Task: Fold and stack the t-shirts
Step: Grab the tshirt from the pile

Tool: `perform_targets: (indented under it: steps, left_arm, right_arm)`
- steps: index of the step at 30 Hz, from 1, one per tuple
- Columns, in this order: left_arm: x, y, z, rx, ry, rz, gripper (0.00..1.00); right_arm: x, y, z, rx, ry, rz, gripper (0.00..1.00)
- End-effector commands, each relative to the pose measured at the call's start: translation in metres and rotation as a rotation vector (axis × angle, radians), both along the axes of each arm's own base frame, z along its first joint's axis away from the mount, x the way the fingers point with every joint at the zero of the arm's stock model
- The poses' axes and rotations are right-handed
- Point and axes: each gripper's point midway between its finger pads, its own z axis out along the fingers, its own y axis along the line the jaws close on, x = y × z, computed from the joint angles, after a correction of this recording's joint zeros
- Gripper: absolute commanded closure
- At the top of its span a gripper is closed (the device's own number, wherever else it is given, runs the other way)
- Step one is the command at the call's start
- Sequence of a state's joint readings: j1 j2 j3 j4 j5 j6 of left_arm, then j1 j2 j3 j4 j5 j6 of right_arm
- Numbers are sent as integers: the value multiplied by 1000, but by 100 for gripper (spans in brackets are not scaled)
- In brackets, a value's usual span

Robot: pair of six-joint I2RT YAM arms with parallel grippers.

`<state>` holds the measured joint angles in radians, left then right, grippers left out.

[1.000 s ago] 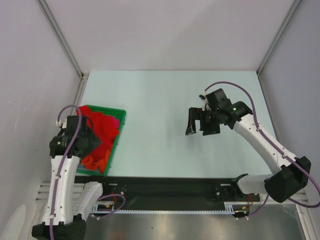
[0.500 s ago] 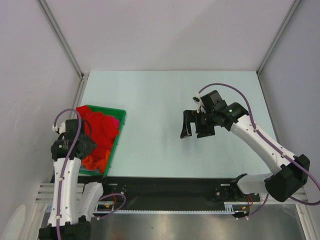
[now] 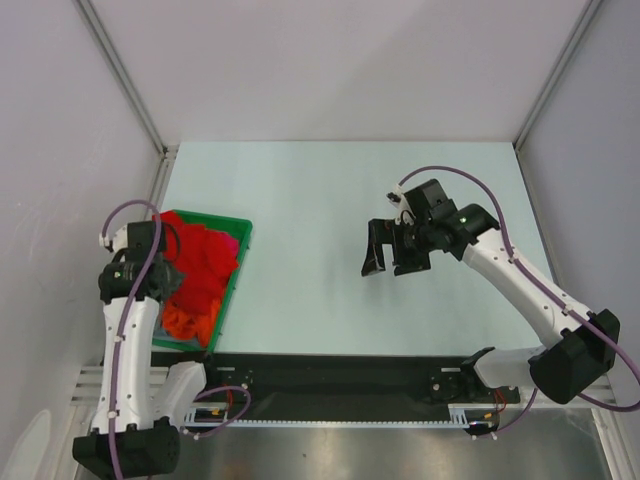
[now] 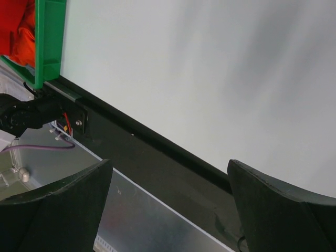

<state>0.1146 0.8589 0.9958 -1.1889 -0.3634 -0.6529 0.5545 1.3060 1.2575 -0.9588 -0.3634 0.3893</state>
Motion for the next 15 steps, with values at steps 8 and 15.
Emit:
perform_targets:
  steps: [8, 15]
  left_arm:
    - [18, -39, 255, -11, -762, -243, 100]
    - [19, -138, 427, -231, -1321, -792, 100]
  right_arm:
    - [3, 7, 20, 70, -33, 21, 0]
    - [4, 9, 39, 120, -59, -20, 0]
